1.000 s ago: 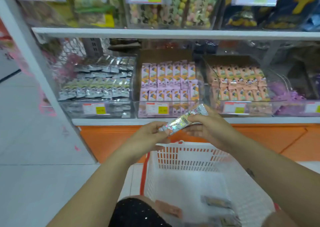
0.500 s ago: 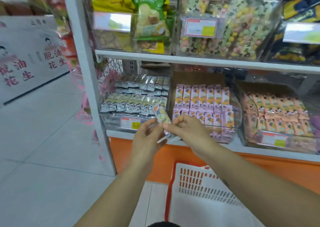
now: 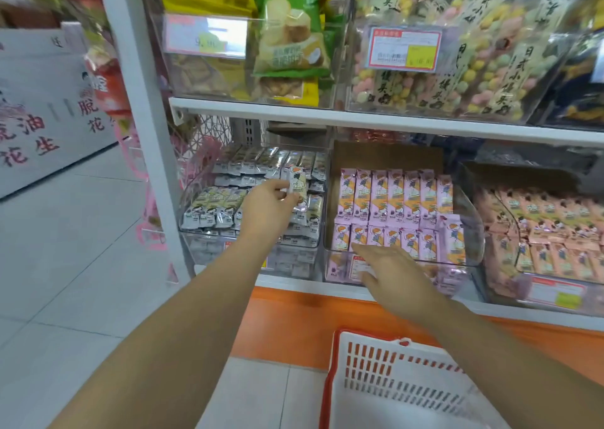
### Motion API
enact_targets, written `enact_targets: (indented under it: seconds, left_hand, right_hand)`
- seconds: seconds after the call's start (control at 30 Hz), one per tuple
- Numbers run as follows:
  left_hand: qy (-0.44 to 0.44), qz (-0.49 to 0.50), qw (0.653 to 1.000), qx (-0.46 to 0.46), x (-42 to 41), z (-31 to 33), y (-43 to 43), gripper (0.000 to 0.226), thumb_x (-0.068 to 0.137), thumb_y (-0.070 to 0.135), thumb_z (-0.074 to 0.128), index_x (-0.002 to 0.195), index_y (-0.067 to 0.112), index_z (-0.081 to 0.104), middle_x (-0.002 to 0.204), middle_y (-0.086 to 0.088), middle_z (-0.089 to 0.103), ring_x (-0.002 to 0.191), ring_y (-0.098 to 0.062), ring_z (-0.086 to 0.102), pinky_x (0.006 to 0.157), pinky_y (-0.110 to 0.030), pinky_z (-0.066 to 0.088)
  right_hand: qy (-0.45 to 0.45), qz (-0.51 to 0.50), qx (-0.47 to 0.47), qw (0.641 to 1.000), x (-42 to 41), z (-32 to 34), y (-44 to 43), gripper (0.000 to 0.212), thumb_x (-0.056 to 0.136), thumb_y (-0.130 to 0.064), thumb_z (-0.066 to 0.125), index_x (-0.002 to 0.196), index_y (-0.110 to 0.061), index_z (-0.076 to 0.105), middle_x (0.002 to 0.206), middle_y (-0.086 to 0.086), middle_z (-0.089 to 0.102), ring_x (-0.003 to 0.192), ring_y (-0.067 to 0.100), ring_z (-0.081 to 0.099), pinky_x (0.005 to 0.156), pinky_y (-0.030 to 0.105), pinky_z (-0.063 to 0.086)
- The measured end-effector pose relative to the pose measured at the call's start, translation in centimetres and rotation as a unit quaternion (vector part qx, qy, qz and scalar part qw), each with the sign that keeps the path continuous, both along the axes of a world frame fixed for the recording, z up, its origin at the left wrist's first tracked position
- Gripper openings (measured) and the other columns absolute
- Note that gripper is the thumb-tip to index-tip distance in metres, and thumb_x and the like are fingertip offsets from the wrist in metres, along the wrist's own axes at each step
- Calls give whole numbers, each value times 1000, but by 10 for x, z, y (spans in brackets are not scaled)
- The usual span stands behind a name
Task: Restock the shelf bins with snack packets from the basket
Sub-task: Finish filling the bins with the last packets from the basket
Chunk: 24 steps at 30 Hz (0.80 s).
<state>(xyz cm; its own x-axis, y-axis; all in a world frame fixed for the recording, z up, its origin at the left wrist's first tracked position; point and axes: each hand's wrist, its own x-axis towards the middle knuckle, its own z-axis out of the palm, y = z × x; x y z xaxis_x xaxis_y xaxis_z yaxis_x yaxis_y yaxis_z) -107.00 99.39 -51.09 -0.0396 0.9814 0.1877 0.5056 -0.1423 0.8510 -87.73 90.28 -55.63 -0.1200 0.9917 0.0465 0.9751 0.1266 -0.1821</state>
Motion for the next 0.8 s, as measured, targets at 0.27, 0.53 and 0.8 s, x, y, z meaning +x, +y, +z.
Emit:
enact_targets:
  seconds: [0.27, 0.53, 0.8]
  left_hand:
    - [148, -20, 989, -5, 31, -11, 22, 29, 97, 25, 49, 123, 18, 59, 96, -7, 70, 69, -22, 57, 65, -30, 49]
    - [207, 0, 973, 103, 26, -10, -4, 33, 97, 25, 47, 129, 20, 56, 100, -7, 69, 81, -26, 63, 69, -36, 51]
    - [111, -186, 962, 164, 48, -120, -100, 29, 87, 14, 49, 109, 16, 67, 102, 2, 67, 86, -9, 59, 74, -18, 41]
  right_hand:
    - [-7, 18, 35, 999, 6, -11, 4, 58, 97, -32, 48, 149, -25, 23, 152, -7, 32, 141, 11, 25, 118, 33, -1]
    - [66, 81, 86, 991, 13, -16, -2, 53, 98, -28, 46, 148, -24, 28, 153, -8, 29, 144, 10, 17, 114, 22, -7]
    - [146, 19, 59, 987, 68, -108, -72, 27, 88, -21, 49, 105, -16, 69, 103, -2, 69, 97, 16, 60, 86, 25, 43]
